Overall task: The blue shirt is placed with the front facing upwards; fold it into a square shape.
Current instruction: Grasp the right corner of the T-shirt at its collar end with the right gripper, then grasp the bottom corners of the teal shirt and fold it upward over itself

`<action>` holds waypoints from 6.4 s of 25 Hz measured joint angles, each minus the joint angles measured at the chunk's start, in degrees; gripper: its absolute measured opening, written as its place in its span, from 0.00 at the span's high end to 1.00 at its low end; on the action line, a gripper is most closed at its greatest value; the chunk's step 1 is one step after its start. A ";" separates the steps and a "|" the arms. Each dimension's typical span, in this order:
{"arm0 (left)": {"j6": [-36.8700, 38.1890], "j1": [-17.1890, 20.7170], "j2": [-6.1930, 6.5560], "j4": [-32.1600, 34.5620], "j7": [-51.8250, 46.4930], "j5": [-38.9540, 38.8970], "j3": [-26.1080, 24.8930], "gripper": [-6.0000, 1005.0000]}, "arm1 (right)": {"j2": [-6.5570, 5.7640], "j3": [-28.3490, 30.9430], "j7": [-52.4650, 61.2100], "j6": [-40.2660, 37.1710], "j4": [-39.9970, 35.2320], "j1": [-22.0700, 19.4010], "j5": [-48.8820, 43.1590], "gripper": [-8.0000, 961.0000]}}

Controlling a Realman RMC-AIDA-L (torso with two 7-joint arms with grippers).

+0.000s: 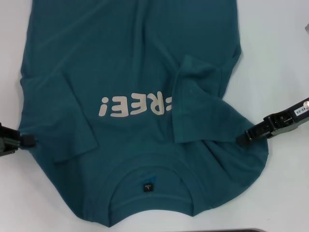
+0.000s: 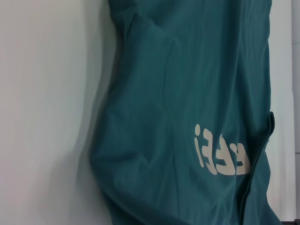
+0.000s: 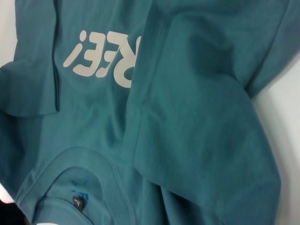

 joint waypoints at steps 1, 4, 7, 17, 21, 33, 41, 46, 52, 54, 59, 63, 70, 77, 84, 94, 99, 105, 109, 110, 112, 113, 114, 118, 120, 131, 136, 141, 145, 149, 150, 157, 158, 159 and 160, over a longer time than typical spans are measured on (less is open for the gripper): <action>0.00 -0.08 0.03 0.00 0.00 0.00 0.00 0.98 | 0.00 -0.01 0.10 -0.03 0.00 -0.01 -0.04 0.50; 0.00 -0.23 0.09 0.00 0.00 0.00 0.00 0.98 | -0.05 0.00 0.63 -0.10 -0.37 -0.11 -0.11 0.51; 0.00 -0.24 0.09 0.00 0.00 0.00 0.00 0.98 | -0.23 0.19 0.72 -0.32 -0.65 -0.19 -0.06 0.52; 0.00 -0.17 0.08 0.00 -0.08 0.00 -0.07 0.98 | -0.28 -0.52 1.15 -0.32 -0.69 0.15 -1.28 0.68; 0.06 -0.26 0.09 0.00 -0.10 0.00 -0.09 0.98 | -0.46 -0.62 1.39 -0.32 -0.69 -0.02 -1.31 0.78; 3.84 0.22 1.89 -0.68 -0.09 0.45 3.40 0.98 | -0.19 -0.91 4.48 -10.09 -12.28 -2.02 -10.75 0.99; 6.39 1.74 2.02 -2.45 -0.09 1.50 9.33 0.98 | 1.01 -0.93 5.21 -12.47 -14.15 -2.33 -15.38 0.99; 8.04 2.15 1.75 -3.04 0.01 4.15 9.79 0.98 | 1.60 -1.08 4.67 -13.36 -14.07 -3.06 -17.38 0.99; 9.14 2.46 1.38 -3.29 0.48 6.07 10.60 0.98 | 1.64 -1.18 4.60 -13.54 -14.06 -3.70 -17.85 0.99; 9.51 2.41 1.26 -3.67 1.13 6.07 10.75 0.98 | 1.64 -1.17 4.44 -13.50 -13.97 -3.64 -17.72 0.99; 10.08 2.00 1.39 -3.86 2.29 5.02 10.22 0.98 | 1.68 -0.76 3.64 -13.60 -14.15 -3.18 -17.44 0.99; 10.12 2.15 1.57 -3.83 2.27 5.62 10.31 0.98 | 1.69 -1.03 3.59 -13.87 -14.03 -3.59 -17.48 0.99; 10.57 1.77 1.62 -3.79 3.02 5.09 10.24 0.98 | 1.52 -0.49 3.03 -13.86 -14.13 -3.44 -16.64 0.99; 8.80 -2.27 1.74 -2.89 2.81 -2.19 7.78 0.98 | 0.36 1.05 3.74 -12.06 -14.25 -0.72 -6.20 0.99; -4.01 -12.48 0.68 2.54 -4.03 -2.98 3.73 0.98 | 0.21 3.07 7.70 -4.39 -14.32 2.00 1.08 0.99; -20.03 -17.30 0.70 4.35 -6.08 -3.03 4.35 0.98 | -1.55 8.96 8.96 6.88 -14.50 1.22 9.10 0.98; -27.60 -19.70 0.73 4.95 -6.64 -2.76 5.95 0.98 | -1.20 8.37 8.95 13.86 -13.91 2.30 9.07 0.97; -36.36 -21.12 0.60 5.11 -10.66 -2.72 12.65 0.98 | 0.16 5.67 8.85 21.86 -13.56 3.70 9.11 0.96; -40.77 -21.18 0.52 5.11 -11.96 -2.60 14.81 0.98 | 1.02 0.92 8.67 28.79 -13.24 4.31 8.71 0.95; -41.73 -21.14 0.51 5.11 -11.95 -2.53 15.11 0.98 | 1.04 -0.35 8.69 30.40 -12.90 4.34 8.66 0.95; -43.12 -21.12 0.57 5.11 -11.87 -2.49 15.66 0.98 | 0.94 -2.59 8.87 33.56 -11.63 4.51 8.58 0.95; -43.73 -21.12 0.66 5.11 -11.78 -2.49 15.99 0.98 | 0.81 -3.23 8.88 34.62 -10.94 4.69 8.57 0.94; -44.24 -21.14 0.77 5.10 -11.69 -2.48 16.30 0.98 | 0.64 -3.83 8.87 35.64 -10.19 4.95 8.57 0.94; -46.09 -21.51 1.07 5.00 -11.55 -2.46 17.73 0.99 | 0.38 -6.72 8.39 39.15 -8.44 5.99 8.52 0.93; -46.89 -21.78 1.07 5.00 -11.54 -2.46 18.32 0.99 | 0.35 -8.78 8.20 40.46 -7.83 6.64 8.10 0.93; -51.16 -24.38 1.29 7.25 -11.87 -2.47 21.08 0.99 | 1.07 -11.24 8.74 47.08 -3.10 12.80 0.73 0.91; -51.77 -24.70 1.52 7.23 -11.63 -2.46 21.28 0.99 | 1.04 -10.68 10.60 49.09 -3.51 12.92 0.56 0.90; -52.36 -25.05 1.45 7.41 -11.38 -2.46 22.07 0.98 | 1.16 -11.36 10.53 50.38 -3.12 12.88 -0.06 0.89; -52.91 -25.11 1.31 8.11 -11.37 -2.47 22.67 0.98 | 1.76 -12.66 10.51 51.77 -2.52 12.90 -0.63 0.88; -53.55 -25.05 1.25 8.65 -11.35 -2.47 23.68 0.98 | 2.37 -14.86 10.51 52.53 -2.11 12.63 -0.70 0.87; -53.55 -25.03 1.24 8.73 -11.35 -2.47 23.75 0.98 | 2.46 -15.20 10.51 52.56 -2.10 12.56 -0.70 0.87; -53.73 -25.63 2.18 11.70 -11.38 -2.47 24.47 0.98 | 2.45 -15.57 10.85 51.75 -2.11 12.12 -1.23 0.85; -54.14 -25.81 2.39 12.53 -11.34 -2.47 24.51 0.98 | 2.41 -15.54 10.97 51.67 -2.11 11.99 -1.26 0.85; -54.44 -25.96 2.59 13.31 -11.13 -2.47 24.52 0.98 | 2.37 -15.52 11.04 51.60 -2.10 11.88 -1.27 0.85; -54.50 -26.07 2.72 13.74 -10.93 -2.47 24.52 0.95 | 2.33 -15.49 11.11 51.51 -2.08 11.71 -1.28 0.85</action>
